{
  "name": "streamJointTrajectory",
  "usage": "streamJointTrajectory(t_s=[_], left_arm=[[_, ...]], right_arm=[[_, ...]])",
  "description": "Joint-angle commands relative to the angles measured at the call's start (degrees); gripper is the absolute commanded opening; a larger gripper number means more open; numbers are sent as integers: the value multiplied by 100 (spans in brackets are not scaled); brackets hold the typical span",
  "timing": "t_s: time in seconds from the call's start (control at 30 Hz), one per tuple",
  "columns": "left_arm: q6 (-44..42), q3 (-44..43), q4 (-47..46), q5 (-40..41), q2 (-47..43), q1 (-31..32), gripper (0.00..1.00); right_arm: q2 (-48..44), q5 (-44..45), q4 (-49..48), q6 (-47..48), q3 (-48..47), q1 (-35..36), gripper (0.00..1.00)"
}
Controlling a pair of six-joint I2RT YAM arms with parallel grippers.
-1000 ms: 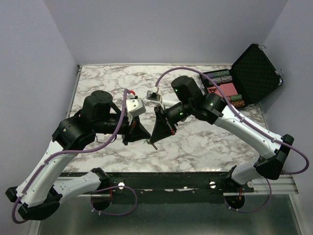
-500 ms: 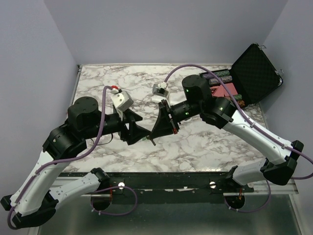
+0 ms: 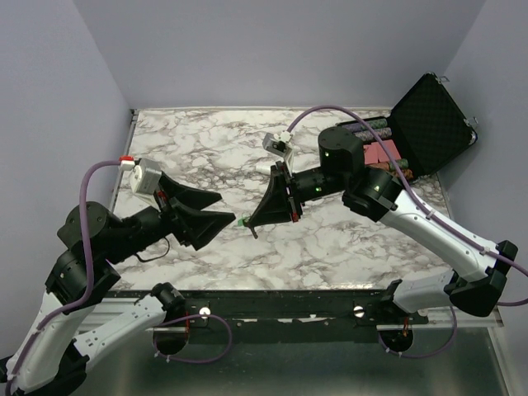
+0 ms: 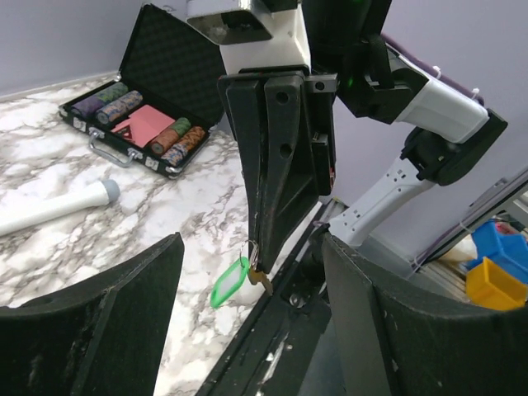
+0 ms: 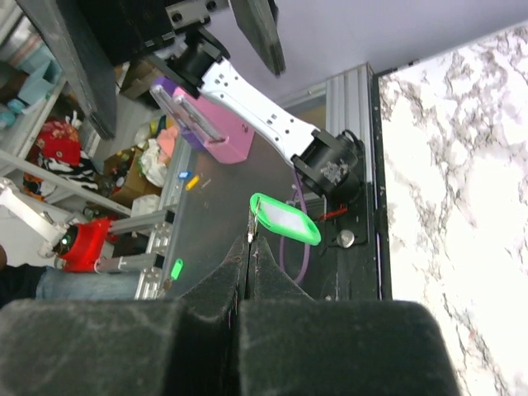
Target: Remove the keys from the keyring
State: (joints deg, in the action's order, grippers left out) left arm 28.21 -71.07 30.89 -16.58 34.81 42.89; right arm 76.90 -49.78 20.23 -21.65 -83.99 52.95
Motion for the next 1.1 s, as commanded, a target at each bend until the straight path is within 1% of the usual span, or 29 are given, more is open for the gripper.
streamJointTrajectory(t_s=[0.0,0.1,0.23,0.3,0.47,0.6,0.7,0.93,1.03,1.07], left_arm=[[624,365,-497,-328,-62,17,74],[747,506,-593,-390,-114,17,72],[958,717,-944,-574,-211,17,70],[1046,805,-1041,-627,-229,17,68],[1108,902,-1103,-829,-167,17,59],[1012,832,-972,-1067,-1,17,57],[967,823,-892,-1084,70,17,54],[1108,981,-1112,-1146,88,17,35],[1099,963,-1112,-1155,105,17,25],[1099,963,-1103,-1172,114,17,20]], right_arm=[[-114,-251,-546,-278,75,40,1],[-105,-479,-660,-384,75,40,0],[-158,-463,-696,-402,110,40,1],[-193,-428,-713,-410,137,49,1],[-237,-436,-810,-463,207,31,1],[-229,-454,-810,-472,172,40,1],[-220,-471,-810,-472,172,49,1],[-202,-471,-801,-472,172,40,1],[-193,-489,-792,-472,146,40,1],[-185,-480,-784,-472,146,40,1]])
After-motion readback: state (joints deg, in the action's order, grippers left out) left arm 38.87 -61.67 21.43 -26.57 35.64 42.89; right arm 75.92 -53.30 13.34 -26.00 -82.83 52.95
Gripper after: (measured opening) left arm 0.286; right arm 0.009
